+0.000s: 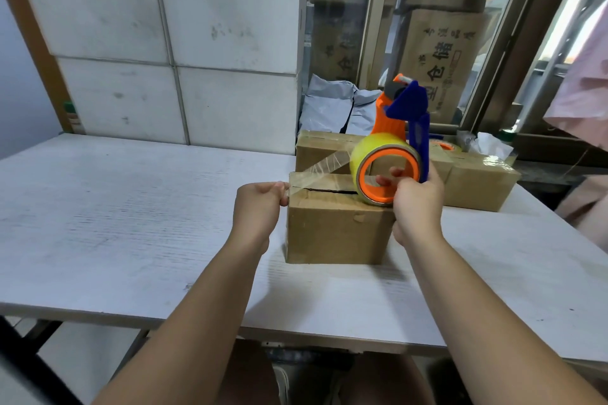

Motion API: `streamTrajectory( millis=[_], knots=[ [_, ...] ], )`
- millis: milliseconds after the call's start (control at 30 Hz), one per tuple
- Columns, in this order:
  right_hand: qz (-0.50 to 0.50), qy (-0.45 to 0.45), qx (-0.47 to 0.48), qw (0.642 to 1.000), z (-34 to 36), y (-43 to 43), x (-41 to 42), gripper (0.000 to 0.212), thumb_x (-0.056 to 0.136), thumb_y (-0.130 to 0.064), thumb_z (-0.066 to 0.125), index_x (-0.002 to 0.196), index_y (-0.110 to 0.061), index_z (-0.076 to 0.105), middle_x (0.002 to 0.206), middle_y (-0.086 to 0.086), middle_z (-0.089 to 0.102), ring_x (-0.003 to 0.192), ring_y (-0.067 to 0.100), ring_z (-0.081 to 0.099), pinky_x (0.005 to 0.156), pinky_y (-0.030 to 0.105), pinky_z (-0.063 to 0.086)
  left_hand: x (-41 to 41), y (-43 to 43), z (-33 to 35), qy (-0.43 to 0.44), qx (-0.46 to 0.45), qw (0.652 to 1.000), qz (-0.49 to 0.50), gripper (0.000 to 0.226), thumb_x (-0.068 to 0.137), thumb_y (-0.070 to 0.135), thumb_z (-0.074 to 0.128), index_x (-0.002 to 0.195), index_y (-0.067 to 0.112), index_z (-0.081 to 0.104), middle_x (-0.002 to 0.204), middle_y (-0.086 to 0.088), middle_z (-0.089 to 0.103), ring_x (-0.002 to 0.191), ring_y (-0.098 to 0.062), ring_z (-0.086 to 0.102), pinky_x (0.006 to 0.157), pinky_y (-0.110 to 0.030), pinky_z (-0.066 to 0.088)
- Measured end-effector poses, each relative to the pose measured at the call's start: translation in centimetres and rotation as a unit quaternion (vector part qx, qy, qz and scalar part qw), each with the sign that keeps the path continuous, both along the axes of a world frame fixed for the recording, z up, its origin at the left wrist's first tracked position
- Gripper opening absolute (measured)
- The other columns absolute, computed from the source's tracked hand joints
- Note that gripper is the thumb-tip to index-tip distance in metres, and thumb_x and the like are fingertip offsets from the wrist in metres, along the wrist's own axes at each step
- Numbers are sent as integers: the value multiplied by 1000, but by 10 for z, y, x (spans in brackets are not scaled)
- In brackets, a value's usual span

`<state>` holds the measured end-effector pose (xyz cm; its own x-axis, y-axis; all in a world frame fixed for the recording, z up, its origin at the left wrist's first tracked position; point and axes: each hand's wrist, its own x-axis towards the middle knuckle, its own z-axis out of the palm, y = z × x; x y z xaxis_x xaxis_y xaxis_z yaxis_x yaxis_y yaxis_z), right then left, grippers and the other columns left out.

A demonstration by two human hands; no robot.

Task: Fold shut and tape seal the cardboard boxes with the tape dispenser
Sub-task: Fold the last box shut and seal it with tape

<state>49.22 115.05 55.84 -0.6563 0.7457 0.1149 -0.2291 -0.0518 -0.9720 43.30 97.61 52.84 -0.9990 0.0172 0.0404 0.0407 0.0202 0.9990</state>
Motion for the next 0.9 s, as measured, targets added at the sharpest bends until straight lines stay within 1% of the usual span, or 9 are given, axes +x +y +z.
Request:
streamTrajectory(
  millis=[100,200,267,367,500,567,667,733,900],
  knots=[
    [31,-19,-9,999,5,10,-3,42,94,3,45,122,-28,55,83,-2,64,71,18,65,65,27,52,2,3,-1,11,2,1000,13,36,98,11,44,69,14,66,49,15,57,44,2,49,63,-24,39],
    [41,-22,-15,999,6,13,-4,36,95,0,46,116,-28,56,81,-2,65,70,17,64,68,31,54,3,4,-2,14,2,1000,27,35,99,12,44,74,16,69,61,9,60,57,-3,50,66,-24,40],
    [42,-13,-15,999,5,13,-4,32,95,-2,47,114,-27,57,81,-2,64,71,17,63,71,32,55,4,5,-2,14,1,999,35,34,98,12,45,75,18,70,63,9,60,58,-3,50,66,-24,39],
    [30,-1,-8,1000,4,12,-5,32,96,-5,48,118,-25,58,89,-2,65,79,17,63,70,30,53,5,6,-3,16,0,999,39,34,97,12,46,74,20,69,61,10,61,52,0,50,62,-23,39],
    [-10,36,10,999,0,10,-7,39,96,-4,46,128,-24,58,112,3,65,96,19,61,67,21,49,3,6,-6,25,-6,998,49,34,96,13,46,75,20,71,60,10,60,55,-4,47,62,-24,38],
    [-24,46,-11,999,-2,10,-7,35,95,-6,49,124,-22,61,105,1,66,90,16,62,68,23,49,3,7,-8,27,-6,998,55,35,96,13,45,73,20,71,57,12,58,55,-5,46,61,-24,37],
    [-26,52,-72,996,-2,11,-6,22,92,-6,52,104,-18,66,85,0,66,75,14,60,69,29,50,2,9,-10,24,-2,998,60,32,95,15,46,77,16,73,57,12,57,55,-7,45,64,-25,36],
    [-25,52,-89,994,-3,12,-6,20,92,-6,51,97,-20,65,84,1,67,75,14,61,71,29,53,1,10,-12,23,-2,998,61,32,95,16,46,80,16,74,58,12,58,57,-7,46,64,-25,37],
    [-45,65,-97,992,-5,11,-7,23,95,-9,50,111,-17,63,90,1,67,80,15,65,71,26,54,0,10,-13,13,21,998,60,30,93,13,46,83,15,75,66,7,63,57,-8,46,67,-25,37]
  ],
)
